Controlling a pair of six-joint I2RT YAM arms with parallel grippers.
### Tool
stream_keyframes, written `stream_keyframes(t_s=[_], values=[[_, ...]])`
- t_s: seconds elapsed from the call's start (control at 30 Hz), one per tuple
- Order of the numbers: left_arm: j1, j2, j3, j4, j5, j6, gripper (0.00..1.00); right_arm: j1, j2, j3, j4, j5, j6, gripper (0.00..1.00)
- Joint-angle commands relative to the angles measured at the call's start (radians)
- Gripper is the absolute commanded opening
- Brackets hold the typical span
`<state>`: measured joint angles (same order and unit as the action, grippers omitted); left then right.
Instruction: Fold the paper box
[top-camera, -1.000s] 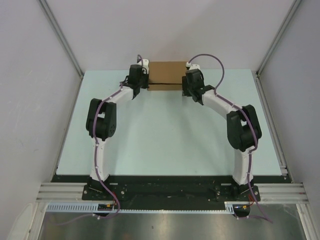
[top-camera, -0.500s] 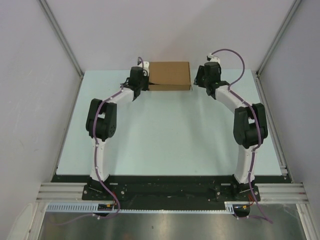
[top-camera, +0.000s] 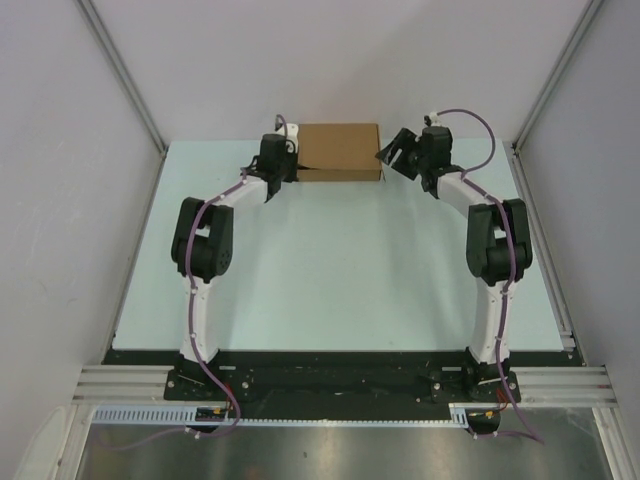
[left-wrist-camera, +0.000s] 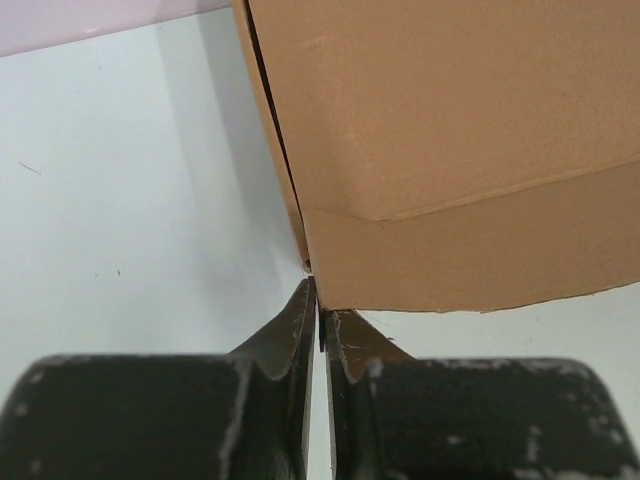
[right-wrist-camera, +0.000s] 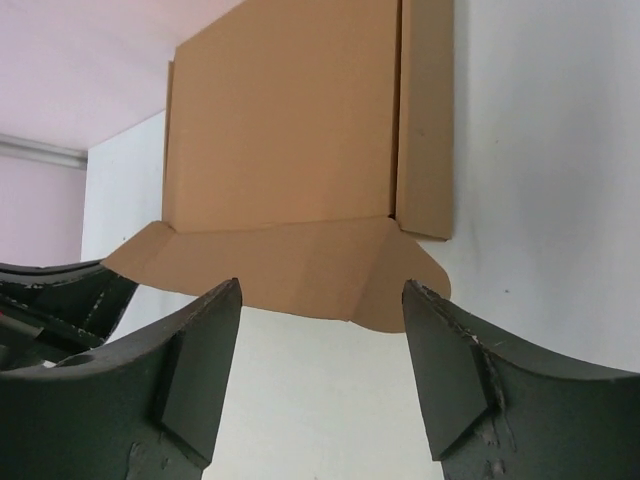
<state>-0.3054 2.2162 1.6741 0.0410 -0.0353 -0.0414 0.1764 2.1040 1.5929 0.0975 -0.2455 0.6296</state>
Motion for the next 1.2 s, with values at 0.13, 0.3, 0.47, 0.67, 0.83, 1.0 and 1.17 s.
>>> stream_keyframes(t_s=[0.13,0.3,0.47,0.67,0.83,1.0,1.17], values=[[-0.006,-0.047,-0.031,-0.013,-0.012,0.008,0.13,0.001,0.09,0.049,0.002,-0.083,0.025,0.72],[-0.006,-0.059,-0.047,-0.012,-0.017,0.003,0.16,0.0,0.113,0.045,0.013,-0.094,0.027,0.69],[-0.006,-0.072,-0.068,-0.007,-0.018,-0.003,0.22,0.002,0.132,0.065,0.018,-0.112,0.032,0.66],[-0.006,-0.104,-0.112,0.011,-0.018,-0.014,0.24,0.0,0.152,0.067,0.025,-0.135,0.053,0.63],[-0.004,-0.127,-0.132,0.017,-0.02,-0.017,0.25,-0.002,0.162,0.073,0.044,-0.149,0.076,0.6],[-0.004,-0.173,-0.154,0.013,-0.031,0.001,0.26,-0.009,0.171,0.078,0.056,-0.159,0.097,0.6],[0.0,-0.236,-0.195,0.0,-0.081,0.035,0.28,-0.009,0.177,0.088,0.056,-0.159,0.102,0.59]])
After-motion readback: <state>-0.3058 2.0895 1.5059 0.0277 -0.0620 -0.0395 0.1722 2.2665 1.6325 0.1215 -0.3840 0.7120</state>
